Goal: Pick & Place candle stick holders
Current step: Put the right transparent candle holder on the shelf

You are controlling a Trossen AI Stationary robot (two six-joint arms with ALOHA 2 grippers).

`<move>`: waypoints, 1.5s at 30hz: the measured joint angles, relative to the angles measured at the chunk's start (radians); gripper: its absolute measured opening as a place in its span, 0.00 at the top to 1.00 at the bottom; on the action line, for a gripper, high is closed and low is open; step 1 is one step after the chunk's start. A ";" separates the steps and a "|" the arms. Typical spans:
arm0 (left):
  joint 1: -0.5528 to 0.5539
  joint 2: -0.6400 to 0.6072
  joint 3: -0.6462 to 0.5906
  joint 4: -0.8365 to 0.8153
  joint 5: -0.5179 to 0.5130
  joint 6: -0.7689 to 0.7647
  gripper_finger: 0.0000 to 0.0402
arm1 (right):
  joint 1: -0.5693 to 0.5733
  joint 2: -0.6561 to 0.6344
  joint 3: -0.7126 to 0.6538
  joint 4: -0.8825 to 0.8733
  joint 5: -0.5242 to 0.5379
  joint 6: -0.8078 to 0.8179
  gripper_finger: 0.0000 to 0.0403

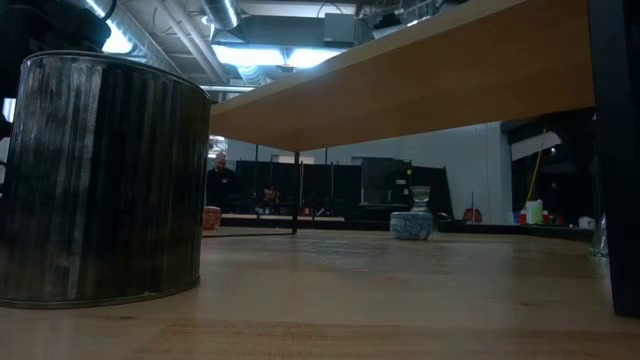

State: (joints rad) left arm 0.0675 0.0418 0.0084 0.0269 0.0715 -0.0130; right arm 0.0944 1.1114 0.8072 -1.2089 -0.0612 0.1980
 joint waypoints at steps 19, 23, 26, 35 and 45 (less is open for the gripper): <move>0.000 0.000 0.000 0.000 0.000 0.000 0.99 | 0.000 0.001 -0.052 0.041 -0.021 -0.003 0.01; 0.000 0.000 0.000 0.000 0.000 0.000 0.99 | 0.000 0.001 -0.052 0.041 -0.021 -0.003 0.03; 0.000 0.000 0.000 0.000 0.000 0.000 0.99 | 0.000 0.001 -0.052 0.041 -0.021 -0.003 0.06; 0.000 0.000 0.000 0.000 0.000 0.000 0.99 | 0.000 0.001 -0.052 0.043 -0.021 -0.001 0.19; 0.000 0.000 0.000 0.000 0.000 0.000 0.99 | 0.000 0.001 -0.052 0.043 -0.021 0.000 0.32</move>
State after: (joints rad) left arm 0.0675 0.0419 0.0083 0.0265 0.0715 -0.0130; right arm 0.0944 1.1122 0.7555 -1.1660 -0.0818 0.1978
